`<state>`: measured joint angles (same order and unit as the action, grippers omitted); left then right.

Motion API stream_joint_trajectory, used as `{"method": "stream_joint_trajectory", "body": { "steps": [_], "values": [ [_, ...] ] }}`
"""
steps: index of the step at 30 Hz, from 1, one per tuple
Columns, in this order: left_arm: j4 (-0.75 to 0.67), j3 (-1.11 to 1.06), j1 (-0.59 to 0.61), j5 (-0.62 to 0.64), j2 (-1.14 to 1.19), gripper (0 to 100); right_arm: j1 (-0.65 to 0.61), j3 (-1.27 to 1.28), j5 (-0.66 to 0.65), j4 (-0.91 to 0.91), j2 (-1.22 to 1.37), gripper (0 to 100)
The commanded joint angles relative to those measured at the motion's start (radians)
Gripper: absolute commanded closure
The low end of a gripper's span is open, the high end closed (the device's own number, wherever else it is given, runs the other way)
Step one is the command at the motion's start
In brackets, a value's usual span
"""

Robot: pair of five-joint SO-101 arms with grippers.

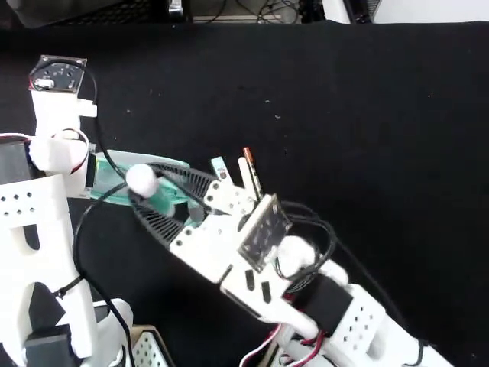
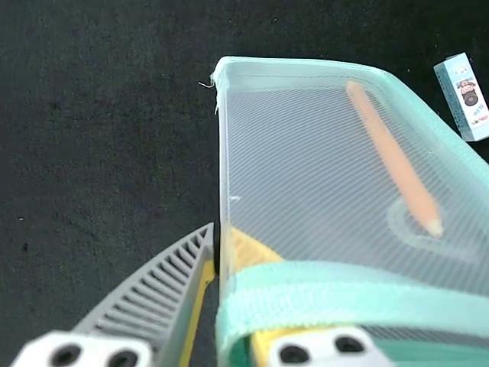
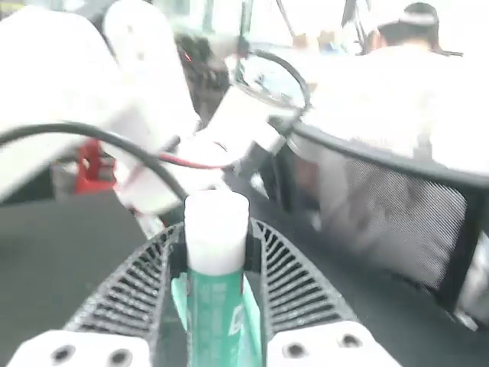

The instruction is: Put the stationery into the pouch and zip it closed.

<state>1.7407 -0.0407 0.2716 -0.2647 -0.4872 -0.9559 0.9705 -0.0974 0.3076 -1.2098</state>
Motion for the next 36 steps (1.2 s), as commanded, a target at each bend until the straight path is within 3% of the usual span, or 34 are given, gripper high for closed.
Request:
{"method": "stream_joint_trajectory", "body": {
  "steps": [1, 5, 12, 18, 27, 31, 36],
  "values": [
    [0.009, 0.010, -0.004, 0.003, -0.006, 97, -0.034, 0.004, 0.000, -0.117, -0.002, 98.6],
    [0.017, 0.010, -0.004, 0.005, -0.006, 97, -0.034, 0.004, -0.086, -0.189, 0.094, 98.6],
    [0.018, 0.010, 0.016, 0.005, -0.006, 97, -0.005, -0.005, -0.092, -0.381, 0.340, 98.6],
    [0.018, 0.010, 0.050, 0.002, -0.008, 97, 0.032, -0.010, -0.097, -0.405, 0.438, 98.6],
    [0.020, 0.008, 0.004, 0.005, -0.008, 97, 0.109, 0.001, -0.097, -0.465, 0.588, 98.6],
    [0.020, 0.008, 0.005, 0.005, -0.006, 97, 0.095, -0.054, -0.097, -0.235, 0.515, 96.7],
    [0.020, 0.008, 0.002, 0.005, -0.006, 97, 0.086, -0.311, -0.091, 0.307, 0.447, 74.9]
  ]
}}
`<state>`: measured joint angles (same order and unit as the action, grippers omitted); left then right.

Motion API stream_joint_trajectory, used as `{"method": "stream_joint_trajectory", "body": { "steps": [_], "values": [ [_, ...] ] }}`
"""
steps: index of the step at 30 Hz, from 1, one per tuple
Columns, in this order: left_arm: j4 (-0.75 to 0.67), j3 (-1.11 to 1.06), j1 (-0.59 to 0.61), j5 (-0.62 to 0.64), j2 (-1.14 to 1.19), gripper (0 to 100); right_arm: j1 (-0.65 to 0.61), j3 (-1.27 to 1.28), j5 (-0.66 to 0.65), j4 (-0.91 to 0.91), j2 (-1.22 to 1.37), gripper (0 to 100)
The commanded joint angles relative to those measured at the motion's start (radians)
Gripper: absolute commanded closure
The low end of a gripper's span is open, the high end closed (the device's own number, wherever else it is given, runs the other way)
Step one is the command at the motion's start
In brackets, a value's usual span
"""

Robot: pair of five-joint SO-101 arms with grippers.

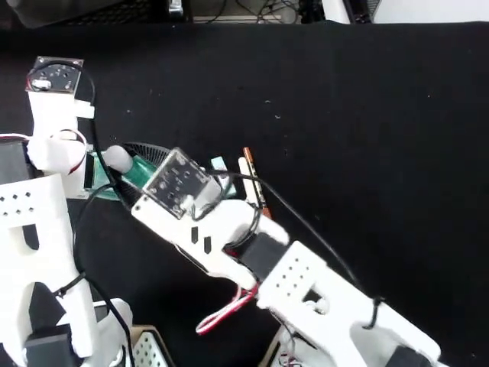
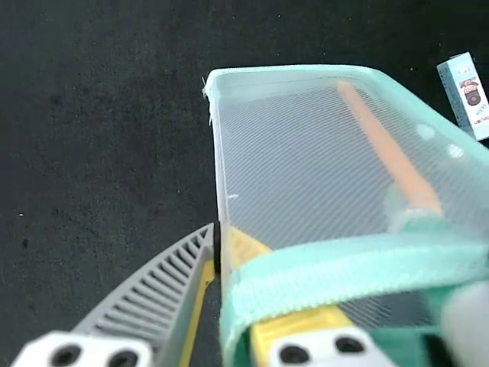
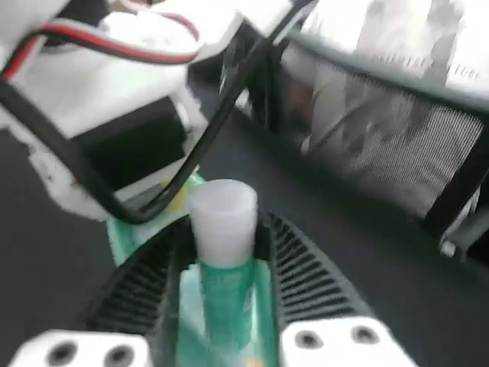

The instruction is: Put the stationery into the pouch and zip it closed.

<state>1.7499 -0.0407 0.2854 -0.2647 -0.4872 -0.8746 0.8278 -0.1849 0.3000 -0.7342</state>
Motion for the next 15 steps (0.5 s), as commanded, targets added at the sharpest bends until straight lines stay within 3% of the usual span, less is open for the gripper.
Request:
{"method": "stream_joint_trajectory", "body": {
  "steps": [1, 9, 15],
  "values": [
    [0.011, 0.008, -0.012, 0.005, -0.006, 97, 0.005, -0.226, -0.003, 0.396, -0.031, 74.0],
    [0.009, 0.008, -0.012, 0.002, -0.006, 97, 0.020, -0.590, -0.009, 0.726, -0.035, 79.2],
    [0.009, 0.008, -0.012, -0.002, -0.006, 97, 0.255, -0.720, -0.002, 0.839, -0.035, 81.1]
  ]
}}
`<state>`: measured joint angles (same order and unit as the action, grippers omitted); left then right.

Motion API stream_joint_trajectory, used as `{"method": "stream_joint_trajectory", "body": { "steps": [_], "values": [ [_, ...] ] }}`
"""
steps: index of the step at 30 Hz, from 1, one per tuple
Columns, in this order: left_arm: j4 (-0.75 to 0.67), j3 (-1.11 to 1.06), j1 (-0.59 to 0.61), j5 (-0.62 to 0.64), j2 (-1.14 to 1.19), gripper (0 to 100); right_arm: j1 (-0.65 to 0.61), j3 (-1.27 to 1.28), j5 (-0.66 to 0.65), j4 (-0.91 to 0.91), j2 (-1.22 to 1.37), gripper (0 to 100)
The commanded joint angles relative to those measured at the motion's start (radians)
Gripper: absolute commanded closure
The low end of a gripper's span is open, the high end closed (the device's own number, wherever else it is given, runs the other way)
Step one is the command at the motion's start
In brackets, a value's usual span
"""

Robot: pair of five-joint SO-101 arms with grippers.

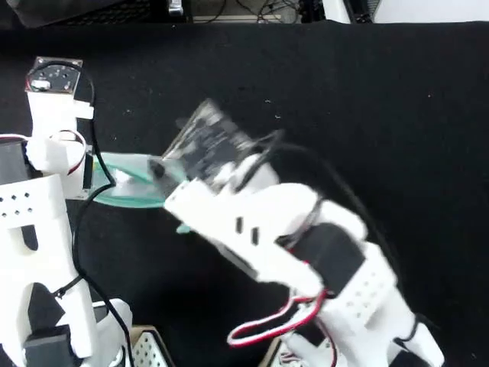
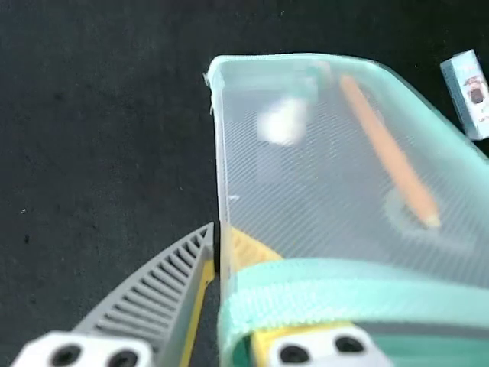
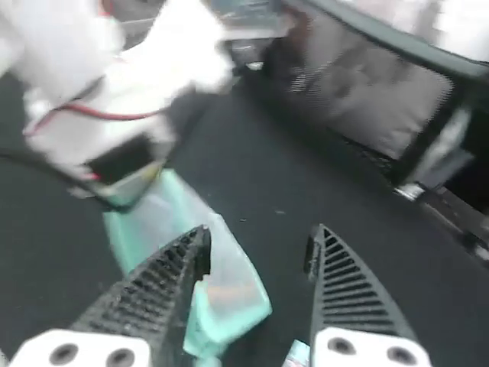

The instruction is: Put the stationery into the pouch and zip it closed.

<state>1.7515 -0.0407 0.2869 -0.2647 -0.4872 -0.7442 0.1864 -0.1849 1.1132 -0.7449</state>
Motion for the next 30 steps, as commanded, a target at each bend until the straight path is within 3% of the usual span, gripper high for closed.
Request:
{"method": "stream_joint_trajectory", "body": {
  "steps": [1, 6, 13, 16, 24, 30],
  "values": [
    [0.008, 0.010, -0.013, -0.002, -0.006, 97, 0.181, -0.071, -0.002, 0.028, -0.024, 81.1],
    [0.008, 0.010, -0.013, -0.002, -0.006, 97, 0.417, 0.151, 0.112, -0.018, -0.012, 81.1],
    [0.008, 0.010, -0.013, -0.003, -0.006, 97, 0.446, 0.533, 0.117, -0.325, 0.220, 81.1],
    [0.006, 0.010, -0.013, -0.003, -0.006, 97, 0.448, 0.527, 0.118, -0.430, 0.407, 81.1],
    [0.006, 0.013, -0.015, -0.002, -0.006, 97, 0.519, 0.318, 0.135, -0.482, 0.746, 81.1],
    [0.006, 0.016, -0.015, 0.003, -0.006, 97, 0.442, 0.222, 0.138, -0.480, 0.851, 81.1]
  ]
}}
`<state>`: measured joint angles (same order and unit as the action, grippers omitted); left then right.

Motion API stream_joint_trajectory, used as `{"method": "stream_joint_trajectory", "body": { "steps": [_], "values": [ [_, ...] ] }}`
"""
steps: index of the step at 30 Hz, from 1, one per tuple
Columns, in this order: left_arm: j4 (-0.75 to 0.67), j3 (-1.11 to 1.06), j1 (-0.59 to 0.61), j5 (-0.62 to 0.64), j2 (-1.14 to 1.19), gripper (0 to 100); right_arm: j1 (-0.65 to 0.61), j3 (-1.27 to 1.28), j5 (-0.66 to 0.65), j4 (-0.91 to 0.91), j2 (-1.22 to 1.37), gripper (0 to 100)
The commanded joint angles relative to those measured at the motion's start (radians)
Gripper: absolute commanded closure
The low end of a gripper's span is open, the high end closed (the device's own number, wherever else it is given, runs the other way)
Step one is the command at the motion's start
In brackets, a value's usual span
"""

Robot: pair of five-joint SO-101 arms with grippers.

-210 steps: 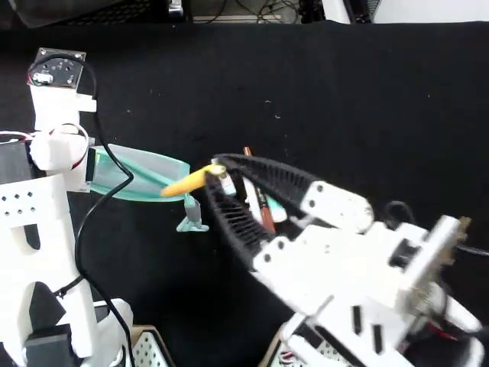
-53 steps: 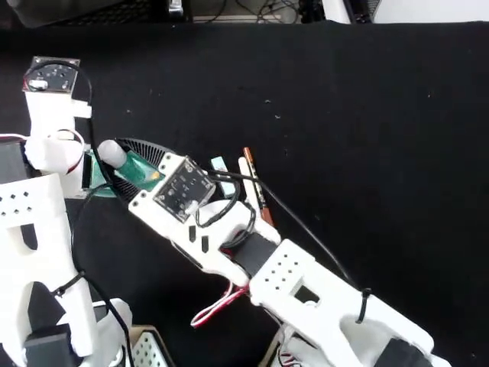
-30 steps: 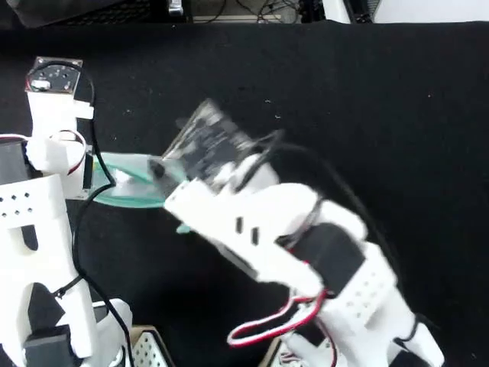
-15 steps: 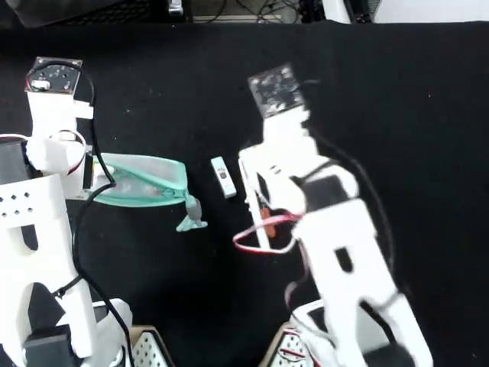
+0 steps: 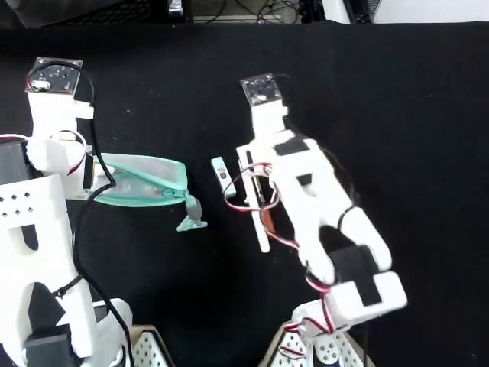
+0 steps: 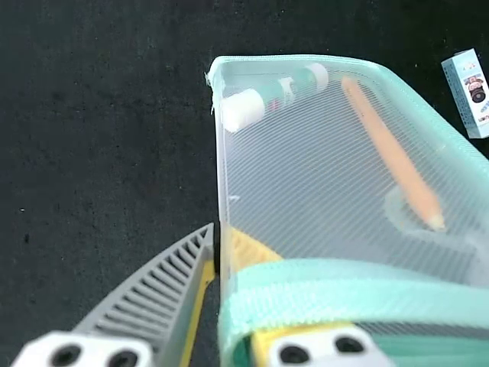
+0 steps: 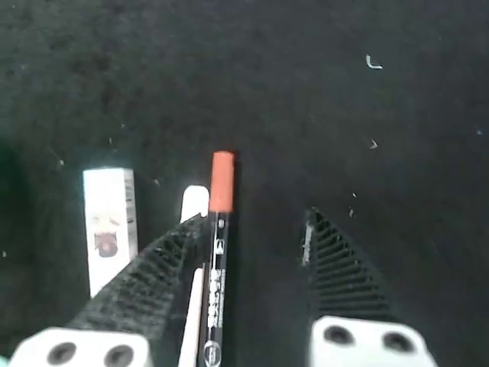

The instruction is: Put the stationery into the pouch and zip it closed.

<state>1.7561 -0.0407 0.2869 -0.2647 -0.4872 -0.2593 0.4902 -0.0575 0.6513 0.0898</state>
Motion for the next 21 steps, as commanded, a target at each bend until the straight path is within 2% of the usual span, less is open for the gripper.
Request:
{"method": "stream_joint_trajectory", "body": {
  "steps": [1, 11, 18, 21],
  "values": [
    [0.002, 0.016, -0.015, 0.003, -0.006, 97, -0.054, -0.093, 0.011, -0.018, 0.031, 81.1],
    [0.000, 0.010, -0.015, 0.005, -0.009, 97, -0.046, -0.232, 0.012, -0.037, 0.254, 81.2],
    [0.000, 0.010, -0.015, 0.005, -0.012, 97, -0.043, -0.300, 0.012, 0.009, 0.306, 81.2],
    [0.000, 0.010, -0.015, 0.005, -0.012, 97, -0.041, -0.300, 0.012, 0.009, 0.305, 85.5]
  ]
}}
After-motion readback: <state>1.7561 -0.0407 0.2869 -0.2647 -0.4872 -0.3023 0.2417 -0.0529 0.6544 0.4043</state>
